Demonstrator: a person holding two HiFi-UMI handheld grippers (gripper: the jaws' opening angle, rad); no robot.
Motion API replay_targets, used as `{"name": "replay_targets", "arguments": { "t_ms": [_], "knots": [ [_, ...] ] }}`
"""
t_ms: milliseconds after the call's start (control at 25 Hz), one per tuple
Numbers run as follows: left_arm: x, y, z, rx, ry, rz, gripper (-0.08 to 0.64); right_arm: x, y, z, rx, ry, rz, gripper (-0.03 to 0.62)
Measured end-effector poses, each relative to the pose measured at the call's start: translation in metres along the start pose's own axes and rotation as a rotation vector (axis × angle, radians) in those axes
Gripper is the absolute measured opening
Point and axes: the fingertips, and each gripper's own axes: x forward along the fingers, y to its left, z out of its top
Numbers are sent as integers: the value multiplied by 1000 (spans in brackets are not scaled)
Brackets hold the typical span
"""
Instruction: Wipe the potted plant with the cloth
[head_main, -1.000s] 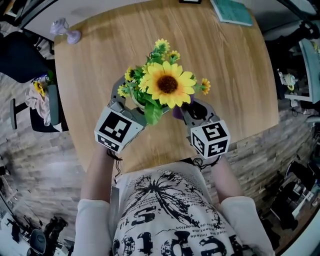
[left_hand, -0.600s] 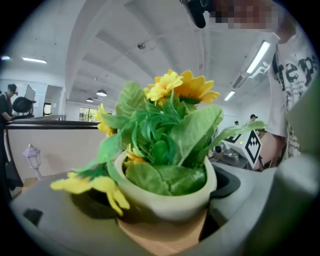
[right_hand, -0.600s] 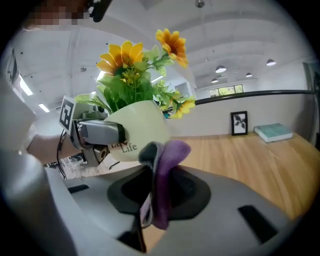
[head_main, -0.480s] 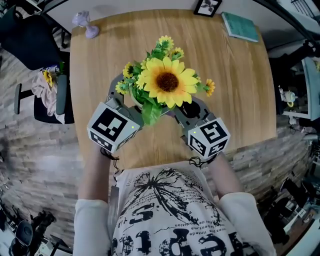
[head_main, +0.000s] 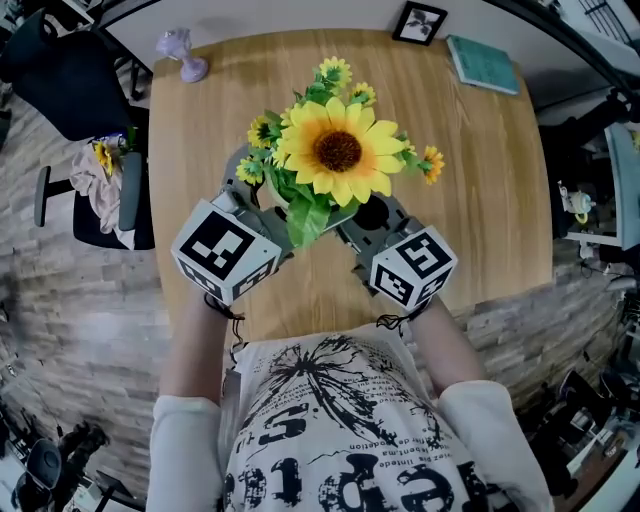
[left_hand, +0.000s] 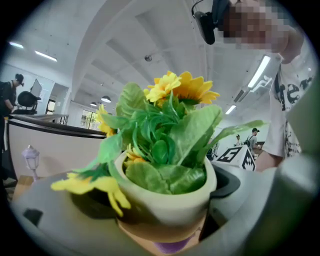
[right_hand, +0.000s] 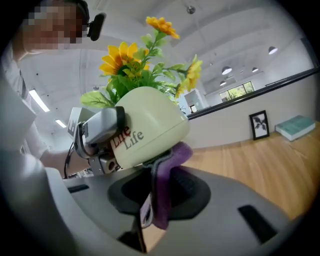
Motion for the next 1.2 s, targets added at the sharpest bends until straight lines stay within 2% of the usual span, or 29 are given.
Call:
{"name": "replay_targets", "arguments": {
  "t_ms": [200, 480, 640, 1000, 1200],
  "knots": [
    [-5, 9, 5, 2, -22, 12, 544, 14, 18, 0, -47, 15, 55, 77],
    [-12, 20, -2, -21, -33, 56, 543, 22, 37, -14, -27, 77, 149, 77],
    [-14, 24, -7, -28, -29, 73, 543, 18, 40, -21, -26, 112, 176, 77],
    [-17, 29, -16, -1, 15, 84, 543, 1, 23, -23, -21, 121, 145, 77],
    [-15, 29, -23, -16, 26, 77, 543, -5, 3, -19, -5, 117, 105, 77]
  ]
}}
